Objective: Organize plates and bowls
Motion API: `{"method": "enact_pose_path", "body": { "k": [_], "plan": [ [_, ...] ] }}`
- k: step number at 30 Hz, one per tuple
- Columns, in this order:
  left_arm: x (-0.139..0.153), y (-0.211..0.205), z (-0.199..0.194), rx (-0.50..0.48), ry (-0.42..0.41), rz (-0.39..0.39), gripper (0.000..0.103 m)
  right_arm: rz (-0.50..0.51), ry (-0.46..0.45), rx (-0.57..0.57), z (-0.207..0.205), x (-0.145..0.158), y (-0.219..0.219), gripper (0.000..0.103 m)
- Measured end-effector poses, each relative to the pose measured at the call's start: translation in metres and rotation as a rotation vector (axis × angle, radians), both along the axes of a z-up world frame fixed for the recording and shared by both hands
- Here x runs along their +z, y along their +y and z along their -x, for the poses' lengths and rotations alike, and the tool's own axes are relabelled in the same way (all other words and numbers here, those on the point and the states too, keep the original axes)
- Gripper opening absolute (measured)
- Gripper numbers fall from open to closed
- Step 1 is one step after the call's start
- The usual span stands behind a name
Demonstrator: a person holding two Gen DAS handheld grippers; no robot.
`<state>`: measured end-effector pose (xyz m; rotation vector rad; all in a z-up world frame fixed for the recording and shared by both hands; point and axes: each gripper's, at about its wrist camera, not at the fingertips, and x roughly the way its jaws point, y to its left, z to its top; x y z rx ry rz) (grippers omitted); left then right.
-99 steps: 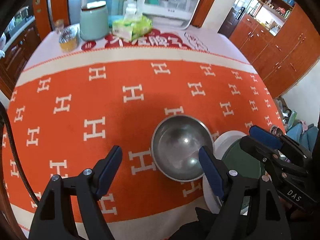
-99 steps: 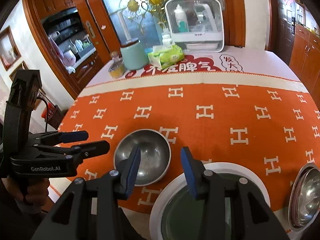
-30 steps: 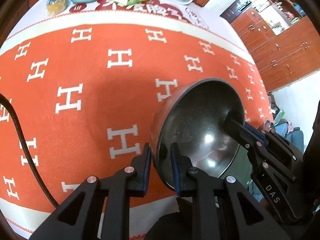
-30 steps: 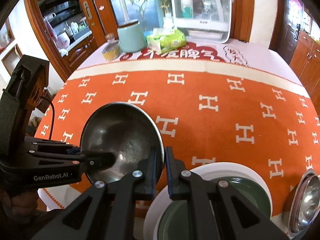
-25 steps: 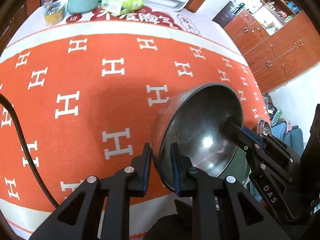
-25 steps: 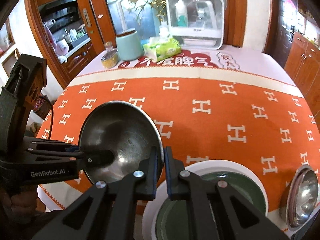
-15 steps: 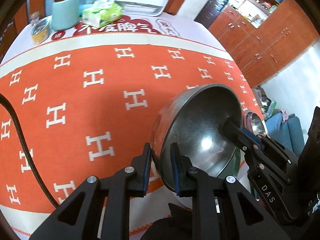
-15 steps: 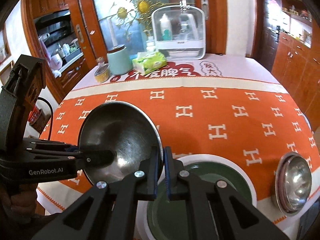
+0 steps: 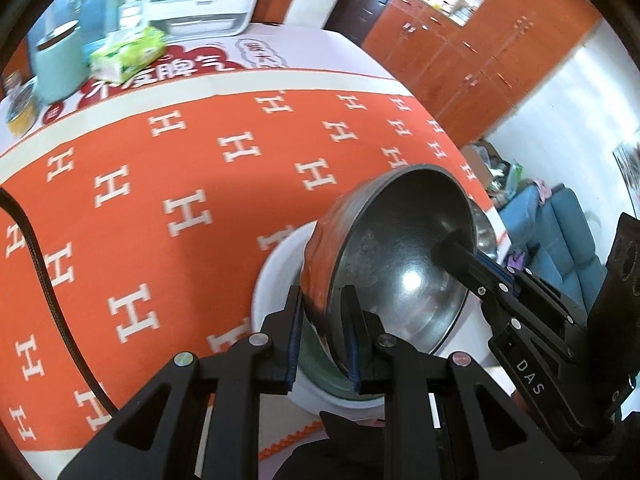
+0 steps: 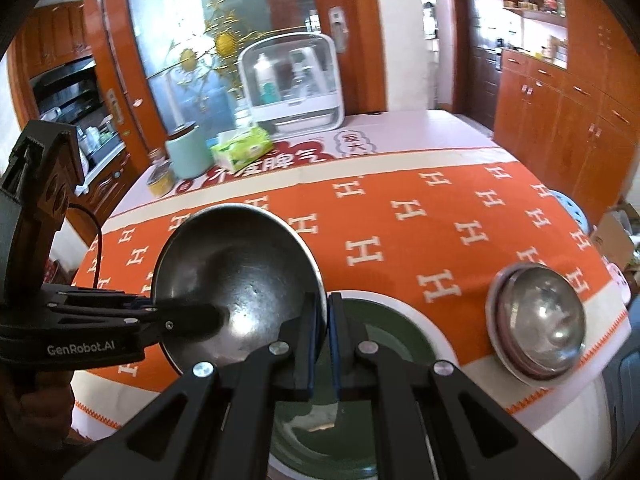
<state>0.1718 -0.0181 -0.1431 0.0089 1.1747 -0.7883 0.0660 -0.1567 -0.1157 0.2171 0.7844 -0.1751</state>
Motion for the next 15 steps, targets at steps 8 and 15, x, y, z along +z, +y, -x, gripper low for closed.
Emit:
{"method": "enact_pose_path", "body": {
  "k": [8, 15],
  "plan": [
    [0.003, -0.042, 0.015, -0.109, -0.007, -0.007, 0.017, -0.003, 0.002, -0.105, 0.022, 0.001, -0.03, 0.006],
    [0.0, -0.074, 0.023, -0.167, -0.003, -0.012, 0.018, -0.011, 0.014, -0.165, 0.038, -0.002, -0.058, 0.006]
  ]
}}
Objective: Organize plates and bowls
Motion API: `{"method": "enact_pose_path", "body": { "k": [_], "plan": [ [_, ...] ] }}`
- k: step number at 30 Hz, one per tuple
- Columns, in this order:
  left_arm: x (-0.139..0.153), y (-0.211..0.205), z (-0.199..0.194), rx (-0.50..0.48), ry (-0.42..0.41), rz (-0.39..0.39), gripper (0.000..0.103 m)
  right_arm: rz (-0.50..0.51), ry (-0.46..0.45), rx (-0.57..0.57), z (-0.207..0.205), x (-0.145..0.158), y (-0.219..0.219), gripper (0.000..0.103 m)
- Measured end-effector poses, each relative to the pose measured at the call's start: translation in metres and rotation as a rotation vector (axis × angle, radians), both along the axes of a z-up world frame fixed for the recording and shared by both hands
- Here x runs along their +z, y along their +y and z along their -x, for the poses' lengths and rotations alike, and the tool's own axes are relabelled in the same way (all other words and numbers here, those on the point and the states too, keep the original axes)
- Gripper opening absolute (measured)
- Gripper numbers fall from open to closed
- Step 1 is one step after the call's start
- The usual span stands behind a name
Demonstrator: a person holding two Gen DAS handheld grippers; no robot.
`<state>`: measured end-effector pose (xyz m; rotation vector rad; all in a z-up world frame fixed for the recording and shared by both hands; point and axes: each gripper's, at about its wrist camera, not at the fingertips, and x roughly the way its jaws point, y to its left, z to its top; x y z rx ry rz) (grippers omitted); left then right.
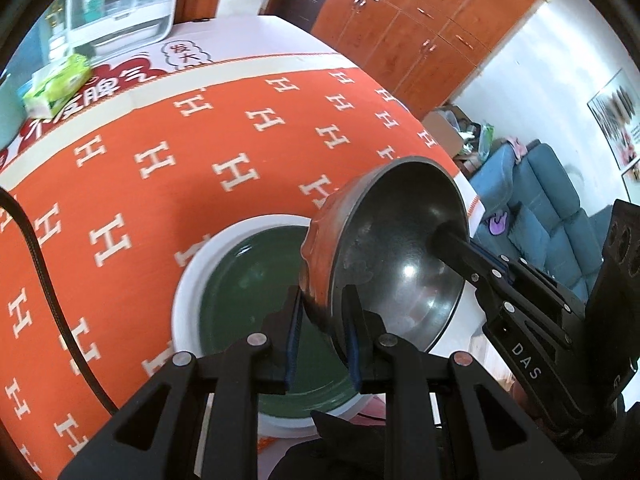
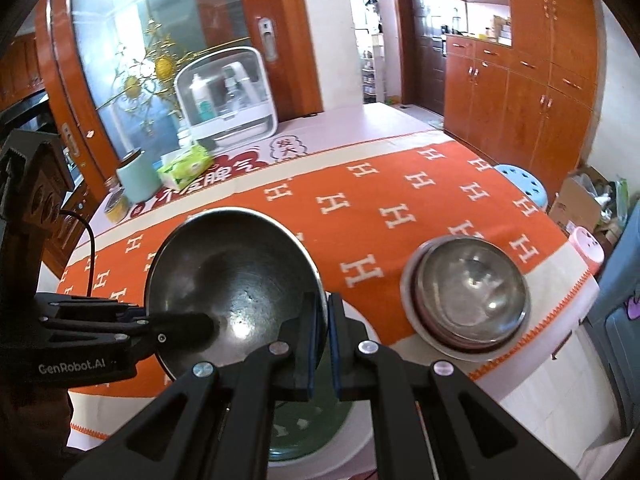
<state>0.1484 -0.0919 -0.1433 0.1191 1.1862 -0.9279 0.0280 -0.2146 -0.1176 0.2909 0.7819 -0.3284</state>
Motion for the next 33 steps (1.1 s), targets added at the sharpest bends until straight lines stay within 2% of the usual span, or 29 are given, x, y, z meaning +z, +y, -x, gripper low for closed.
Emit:
{"method": "enact_pose_path", "body": {
  "k": [9, 19, 33],
  "plan": [
    [-0.004, -0.048, 0.014, -0.034, 0.014, -0.029, 0.019, -0.024, 0.017, -0.025, 0.013, -0.004, -0.043, 0.006],
    [0.001, -0.103, 0.022, -0.026, 0.022, -0.032, 0.02, -0.022, 0.027, -0.006, 0.02, 0.002, -0.1, 0.007],
    [-0.008, -0.171, 0.032, 0.037, 0.051, -0.069, 0.021, -0.017, 0.098, 0.1, 0.01, -0.005, -0.17, 0.008]
  ]
}}
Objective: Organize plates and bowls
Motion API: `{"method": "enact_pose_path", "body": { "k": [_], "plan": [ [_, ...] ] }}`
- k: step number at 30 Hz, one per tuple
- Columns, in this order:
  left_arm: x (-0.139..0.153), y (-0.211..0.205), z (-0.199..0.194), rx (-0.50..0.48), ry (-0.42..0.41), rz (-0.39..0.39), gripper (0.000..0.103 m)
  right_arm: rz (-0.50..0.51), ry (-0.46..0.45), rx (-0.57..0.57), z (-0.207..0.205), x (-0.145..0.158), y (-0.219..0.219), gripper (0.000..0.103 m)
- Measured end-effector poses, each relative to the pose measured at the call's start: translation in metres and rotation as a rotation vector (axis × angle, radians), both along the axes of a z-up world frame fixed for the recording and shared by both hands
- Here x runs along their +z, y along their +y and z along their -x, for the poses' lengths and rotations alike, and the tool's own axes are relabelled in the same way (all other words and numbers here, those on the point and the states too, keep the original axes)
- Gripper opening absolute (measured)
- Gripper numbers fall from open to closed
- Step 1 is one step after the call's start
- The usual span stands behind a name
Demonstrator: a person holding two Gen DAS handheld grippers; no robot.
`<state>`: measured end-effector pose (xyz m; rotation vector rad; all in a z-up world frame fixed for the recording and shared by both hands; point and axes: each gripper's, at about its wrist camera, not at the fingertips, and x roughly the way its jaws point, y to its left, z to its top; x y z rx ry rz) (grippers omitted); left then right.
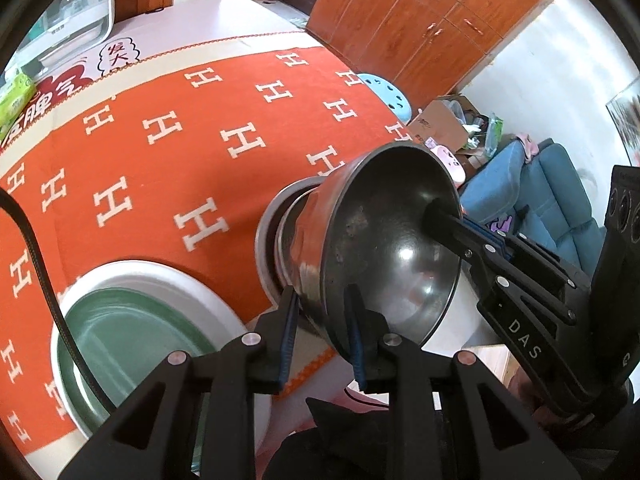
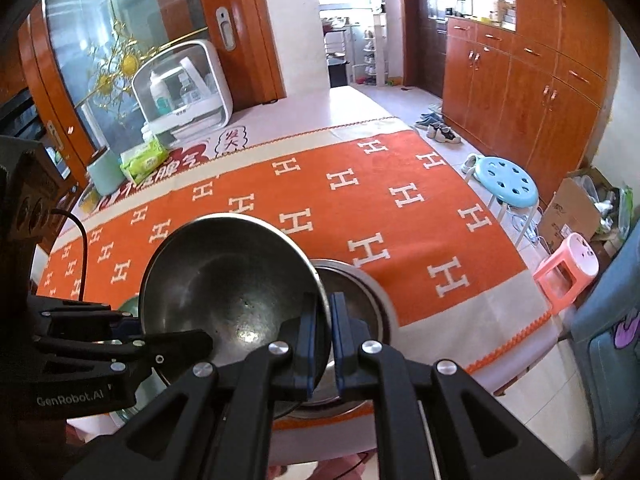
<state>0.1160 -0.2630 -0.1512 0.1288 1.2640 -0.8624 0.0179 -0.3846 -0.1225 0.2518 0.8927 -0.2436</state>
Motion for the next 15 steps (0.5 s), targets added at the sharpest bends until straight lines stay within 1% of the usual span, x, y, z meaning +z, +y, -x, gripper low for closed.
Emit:
{"method": "enact_pose_path", "body": {
  "k": [10, 15],
  "plan": [
    [-0.017, -0.033, 0.003, 0.09, 0.039, -0.042, 0.021, 0.004, 0.082, 0.127, -0.016, -0.017, -0.035, 0.009],
    [-0.028, -0.046, 0.008, 0.111, 0.072, -0.1, 0.021, 0.014, 0.138, 0.192, -0.021, -0.027, -0.043, 0.009]
  ]
}}
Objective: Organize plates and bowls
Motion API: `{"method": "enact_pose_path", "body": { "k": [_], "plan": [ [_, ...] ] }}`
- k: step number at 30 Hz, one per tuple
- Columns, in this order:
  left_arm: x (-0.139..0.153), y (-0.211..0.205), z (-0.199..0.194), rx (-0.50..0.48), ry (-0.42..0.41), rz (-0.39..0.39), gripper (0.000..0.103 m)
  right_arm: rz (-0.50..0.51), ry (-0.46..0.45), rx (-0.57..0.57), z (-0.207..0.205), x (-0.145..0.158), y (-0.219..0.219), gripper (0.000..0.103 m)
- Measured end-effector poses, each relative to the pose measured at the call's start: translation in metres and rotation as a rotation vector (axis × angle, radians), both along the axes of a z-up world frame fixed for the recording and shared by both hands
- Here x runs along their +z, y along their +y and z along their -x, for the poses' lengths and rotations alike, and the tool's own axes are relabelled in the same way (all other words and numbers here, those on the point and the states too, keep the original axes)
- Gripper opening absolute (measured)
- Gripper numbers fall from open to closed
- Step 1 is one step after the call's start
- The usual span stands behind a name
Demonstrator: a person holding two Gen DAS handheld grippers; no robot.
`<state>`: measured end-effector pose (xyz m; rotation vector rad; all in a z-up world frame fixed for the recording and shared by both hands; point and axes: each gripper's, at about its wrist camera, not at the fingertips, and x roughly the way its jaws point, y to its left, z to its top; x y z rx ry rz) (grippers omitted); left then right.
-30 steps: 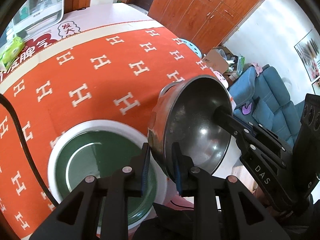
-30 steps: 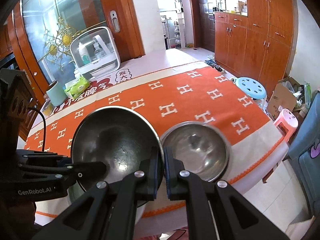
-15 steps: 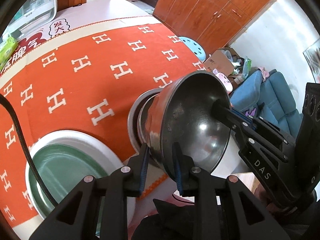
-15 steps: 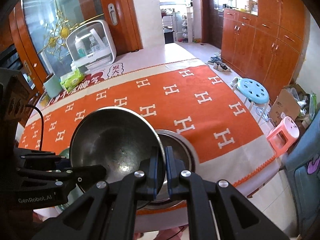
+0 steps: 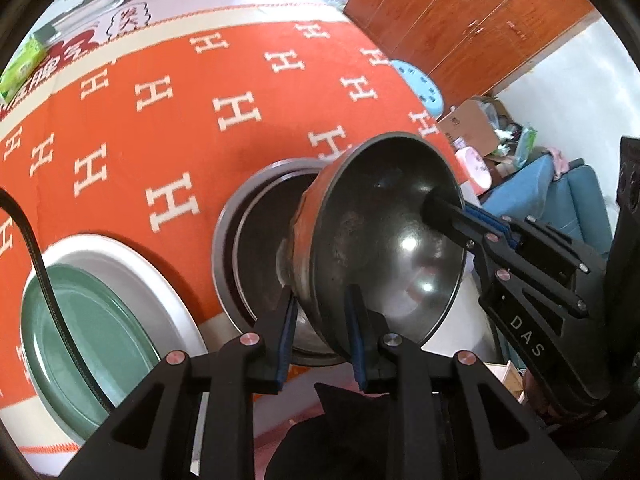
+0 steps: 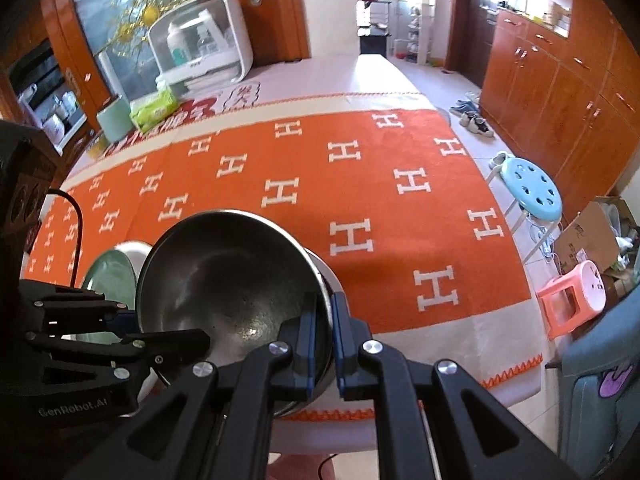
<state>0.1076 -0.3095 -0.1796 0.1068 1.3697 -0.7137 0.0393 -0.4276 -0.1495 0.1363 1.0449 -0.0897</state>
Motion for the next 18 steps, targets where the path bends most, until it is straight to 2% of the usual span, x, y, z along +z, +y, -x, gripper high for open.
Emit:
{"method": "enact_pose_path", "body": {
  "k": [6, 14, 18],
  "plan": [
    [-0.006, -0.006, 0.007, 0.042, 0.014, -0.037, 0.024, 0.001, 0.012, 0.062, -0.001, -0.004, -0.004, 0.009],
    [-0.008, -0.003, 0.011, 0.111, 0.006, -0.058, 0.038, -0.032, 0.013, 0.107, 0.002, -0.007, -0.009, 0.009],
    [-0.006, 0.003, 0.01, 0.153, -0.012, -0.055, 0.039, -0.036, 0.004, 0.108, 0.006, -0.006, -0.012, 0.009]
  ]
}}
